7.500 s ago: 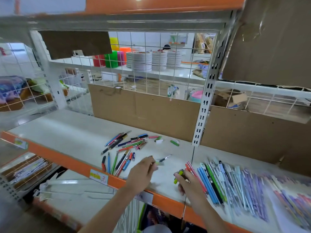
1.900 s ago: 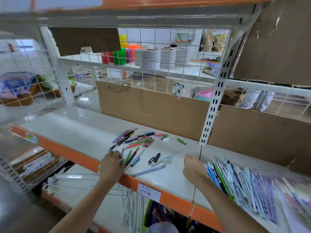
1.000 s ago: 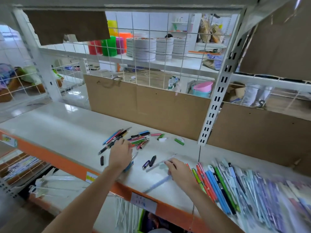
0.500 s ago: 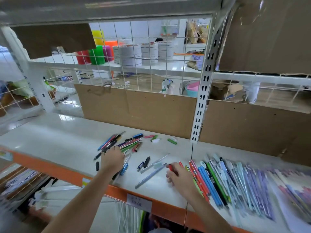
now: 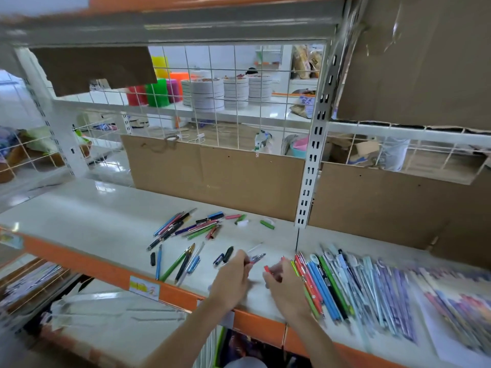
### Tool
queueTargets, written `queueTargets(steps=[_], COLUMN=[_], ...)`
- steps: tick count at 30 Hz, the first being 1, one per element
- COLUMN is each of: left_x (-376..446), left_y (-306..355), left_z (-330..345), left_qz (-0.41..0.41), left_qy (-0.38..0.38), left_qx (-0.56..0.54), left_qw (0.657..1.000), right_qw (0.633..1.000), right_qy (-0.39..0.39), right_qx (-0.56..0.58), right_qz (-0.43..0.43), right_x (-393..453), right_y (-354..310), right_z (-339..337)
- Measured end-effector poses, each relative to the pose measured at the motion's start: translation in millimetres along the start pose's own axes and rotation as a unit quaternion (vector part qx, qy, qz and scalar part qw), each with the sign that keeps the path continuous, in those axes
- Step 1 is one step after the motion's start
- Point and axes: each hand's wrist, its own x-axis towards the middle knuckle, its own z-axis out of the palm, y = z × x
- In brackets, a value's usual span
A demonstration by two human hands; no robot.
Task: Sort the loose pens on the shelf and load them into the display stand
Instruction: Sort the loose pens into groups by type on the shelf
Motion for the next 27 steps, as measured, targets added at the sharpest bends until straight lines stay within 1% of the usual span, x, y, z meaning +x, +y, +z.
queueTargets(steps=[2, 7, 13, 18, 23, 27], left_x=[-5, -12, -12, -12, -13, -14], left_y=[-7, -12, -10, -13, -10, -8], left_z=[2, -3, 0, 1, -1, -2], left_qz=[0.004, -0.022, 0.016, 0.056, 0.059, 0.069], left_qy=[0.006, 0.042, 0.056, 0.044, 0.047, 0.043], left_qx=[0.001, -0.035, -0.027, 0.022, 0.003, -0.014], left_qw=[1.000, 0.998, 0.998, 0.997, 0.997, 0.997], right_qw=[0.999, 0.995, 0.986, 0.973, 0.952, 0.951], right_qy=[-0.007, -0.013, -0.013, -0.011, -0.010, -0.010], right_qx=[0.031, 0.096, 0.165, 0.226, 0.302, 0.306], right_qz=[0.005, 0.007, 0.022, 0.044, 0.050, 0.042], right_x=[-3, -3, -6, -5, -6, -8], right_y=[4, 8, 9, 12, 13, 11], right_z=[-1, -6, -9, -14, -13, -13])
